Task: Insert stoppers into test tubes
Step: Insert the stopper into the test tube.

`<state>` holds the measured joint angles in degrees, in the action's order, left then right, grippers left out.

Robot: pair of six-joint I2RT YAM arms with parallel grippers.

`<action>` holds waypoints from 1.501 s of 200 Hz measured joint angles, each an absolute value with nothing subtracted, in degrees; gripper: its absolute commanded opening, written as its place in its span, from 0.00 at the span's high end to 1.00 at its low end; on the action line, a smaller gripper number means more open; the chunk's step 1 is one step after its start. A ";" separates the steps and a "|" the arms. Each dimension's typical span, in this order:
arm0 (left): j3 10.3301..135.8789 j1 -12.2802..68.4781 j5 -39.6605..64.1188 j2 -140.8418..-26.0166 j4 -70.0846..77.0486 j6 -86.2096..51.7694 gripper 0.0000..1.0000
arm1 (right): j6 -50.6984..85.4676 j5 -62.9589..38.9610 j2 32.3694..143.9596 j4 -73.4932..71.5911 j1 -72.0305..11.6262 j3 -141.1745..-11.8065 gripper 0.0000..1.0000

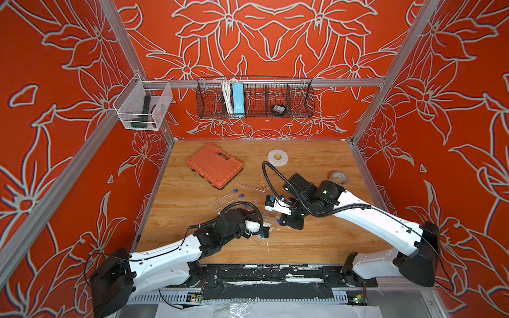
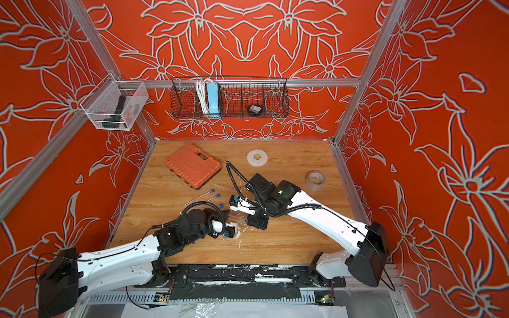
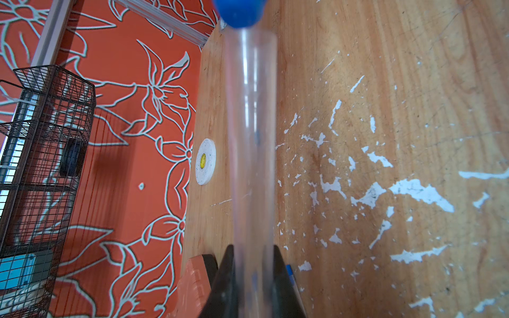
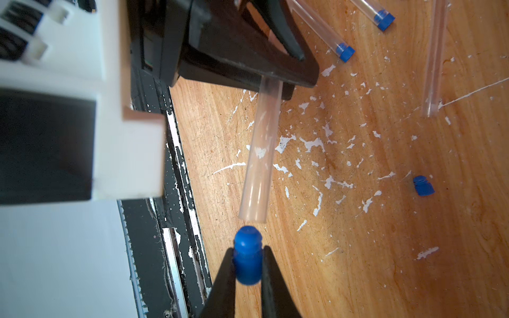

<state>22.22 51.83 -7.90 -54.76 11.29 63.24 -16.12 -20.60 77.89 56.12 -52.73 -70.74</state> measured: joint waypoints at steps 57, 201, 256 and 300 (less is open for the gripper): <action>22.22 51.88 -7.99 -54.54 11.57 63.22 1.00 | -15.88 -20.60 79.53 55.96 -52.77 -71.72 0.96; 15.90 58.48 -21.28 -47.99 14.37 73.10 1.00 | -14.26 -25.41 92.01 62.26 -53.19 -80.55 1.00; 13.23 58.48 -22.04 -44.84 15.59 75.55 1.00 | -13.02 -27.55 94.65 61.84 -53.19 -81.91 1.00; 12.19 58.06 -24.29 -43.68 15.55 76.53 1.00 | -11.57 -27.55 98.19 62.28 -53.19 -85.12 1.00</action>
<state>12.19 58.06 -24.29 -43.68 15.55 76.53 -11.57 -27.55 98.19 62.28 -53.19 -85.12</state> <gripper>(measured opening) 0.115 0.163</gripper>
